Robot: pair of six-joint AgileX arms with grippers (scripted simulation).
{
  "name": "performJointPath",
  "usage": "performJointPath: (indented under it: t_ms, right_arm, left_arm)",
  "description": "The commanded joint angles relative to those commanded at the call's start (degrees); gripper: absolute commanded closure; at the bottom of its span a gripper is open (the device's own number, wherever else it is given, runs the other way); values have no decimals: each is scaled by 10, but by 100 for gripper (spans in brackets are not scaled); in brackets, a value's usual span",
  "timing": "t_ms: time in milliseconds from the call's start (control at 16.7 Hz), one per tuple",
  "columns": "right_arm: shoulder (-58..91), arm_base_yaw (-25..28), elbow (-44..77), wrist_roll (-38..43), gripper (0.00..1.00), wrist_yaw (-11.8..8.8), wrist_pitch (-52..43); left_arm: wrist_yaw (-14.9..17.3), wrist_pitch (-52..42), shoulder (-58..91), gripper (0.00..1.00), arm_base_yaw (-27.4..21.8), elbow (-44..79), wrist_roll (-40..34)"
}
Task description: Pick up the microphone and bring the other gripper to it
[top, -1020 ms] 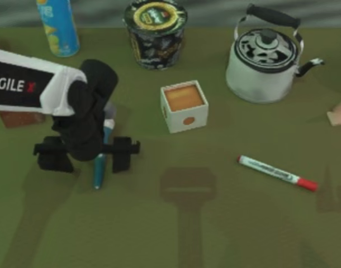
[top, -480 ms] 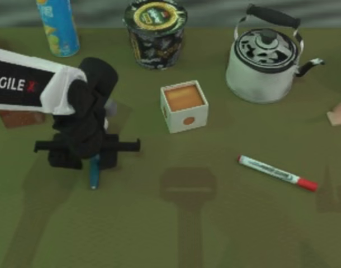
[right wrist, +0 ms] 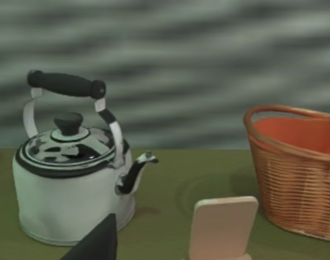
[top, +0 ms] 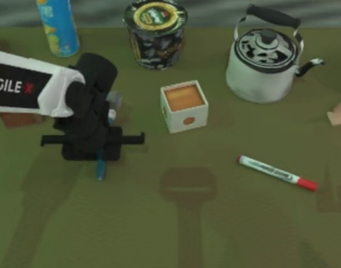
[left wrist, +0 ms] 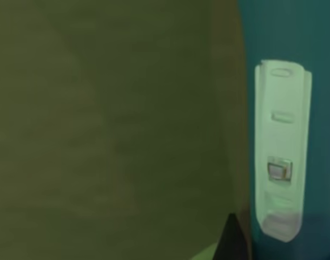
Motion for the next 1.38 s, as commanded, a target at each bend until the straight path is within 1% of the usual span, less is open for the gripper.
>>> performJointPath:
  t_ms: [120,300,720,900,1020,1140,1380]
  right_arm:
    - [0,0,0,0,0,0,0]
    - [0,0,0,0,0,0,0]
    - [0,0,0,0,0,0,0]
    - [0,0,0,0,0,0,0]
    - [0,0,0,0,0,0,0]
    - [0,0,0,0,0,0,0]
    - [0,0,0,0,0,0,0]
  left_arm:
    - [22,63,-12,100,1,-14,15]
    - [66,185,-37,100,5,-47,44]
    - [185,542,-119,100,16,-150,127]
    - [230,669,-160,100,21,-187,159]
    - [251,726,-184,100,24,-205,175]
    - [265,758,-200,100,26,-215,186]
    - [268,766,-204,100,26,-218,189]
